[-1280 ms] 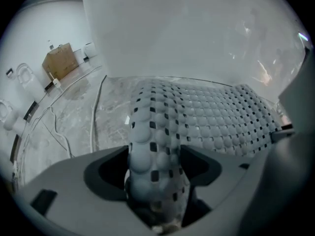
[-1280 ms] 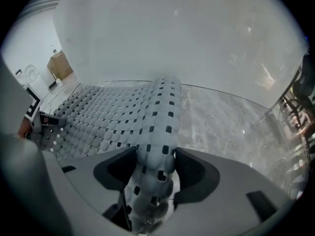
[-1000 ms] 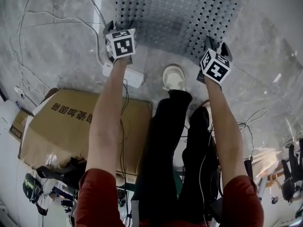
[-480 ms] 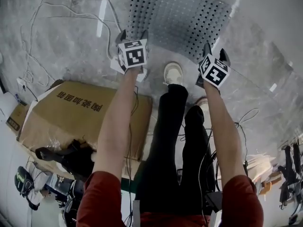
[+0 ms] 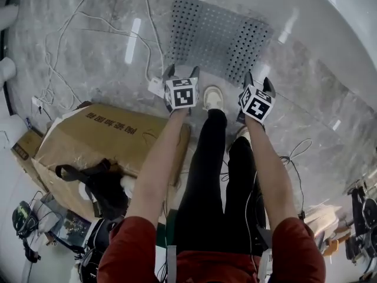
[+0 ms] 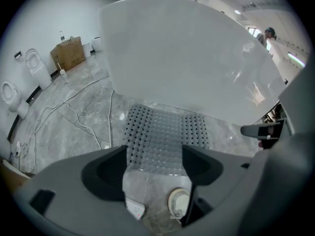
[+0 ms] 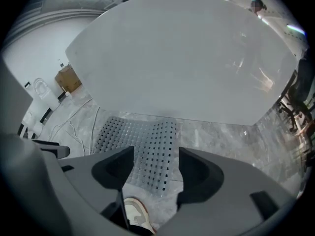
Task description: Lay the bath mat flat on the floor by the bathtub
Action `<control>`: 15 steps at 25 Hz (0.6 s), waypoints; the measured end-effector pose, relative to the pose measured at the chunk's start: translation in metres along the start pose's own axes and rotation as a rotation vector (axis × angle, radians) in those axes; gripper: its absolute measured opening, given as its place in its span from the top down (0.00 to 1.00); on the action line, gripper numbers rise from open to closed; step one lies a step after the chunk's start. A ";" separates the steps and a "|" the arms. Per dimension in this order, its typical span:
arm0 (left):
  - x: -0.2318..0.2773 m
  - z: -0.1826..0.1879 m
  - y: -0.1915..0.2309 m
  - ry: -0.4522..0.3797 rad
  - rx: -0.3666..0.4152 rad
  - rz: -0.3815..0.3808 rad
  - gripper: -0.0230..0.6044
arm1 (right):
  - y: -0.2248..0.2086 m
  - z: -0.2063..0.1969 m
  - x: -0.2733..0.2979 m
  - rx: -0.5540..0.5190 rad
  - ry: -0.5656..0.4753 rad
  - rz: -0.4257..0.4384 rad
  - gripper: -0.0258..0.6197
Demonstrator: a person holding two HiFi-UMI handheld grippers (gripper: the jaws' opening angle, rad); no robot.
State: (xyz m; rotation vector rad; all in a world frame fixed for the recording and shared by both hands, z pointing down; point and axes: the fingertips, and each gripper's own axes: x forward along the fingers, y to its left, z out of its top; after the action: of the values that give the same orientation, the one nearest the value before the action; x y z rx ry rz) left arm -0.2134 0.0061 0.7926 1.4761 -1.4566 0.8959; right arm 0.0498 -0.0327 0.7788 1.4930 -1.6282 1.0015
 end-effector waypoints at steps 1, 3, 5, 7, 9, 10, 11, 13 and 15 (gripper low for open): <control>-0.011 -0.002 -0.008 -0.003 -0.006 -0.006 0.43 | -0.001 0.003 -0.010 0.005 -0.004 0.003 0.53; -0.034 -0.003 -0.022 -0.018 -0.007 -0.010 0.43 | -0.004 0.006 -0.030 0.006 -0.009 0.009 0.53; -0.057 0.005 -0.038 -0.049 0.012 -0.009 0.43 | -0.009 0.014 -0.044 -0.001 -0.012 0.013 0.53; -0.078 0.010 -0.058 -0.070 0.026 -0.018 0.43 | -0.020 0.023 -0.063 0.004 -0.019 0.006 0.53; -0.100 0.010 -0.082 -0.085 0.032 -0.038 0.43 | -0.034 0.031 -0.089 0.014 -0.031 -0.002 0.53; -0.113 0.010 -0.093 -0.091 0.039 -0.049 0.43 | -0.040 0.035 -0.103 0.017 -0.039 -0.003 0.53; -0.127 0.014 -0.104 -0.097 0.051 -0.060 0.43 | -0.044 0.039 -0.116 0.019 -0.046 -0.003 0.53; -0.154 0.026 -0.126 -0.115 0.081 -0.078 0.43 | -0.054 0.048 -0.141 0.027 -0.062 -0.005 0.53; -0.174 0.036 -0.151 -0.140 0.097 -0.098 0.43 | -0.068 0.059 -0.168 0.032 -0.081 -0.011 0.53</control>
State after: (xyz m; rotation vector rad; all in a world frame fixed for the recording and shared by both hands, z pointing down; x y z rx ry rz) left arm -0.0767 0.0325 0.6055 1.6961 -1.4438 0.8269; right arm 0.1332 -0.0112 0.6087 1.5806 -1.6660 0.9760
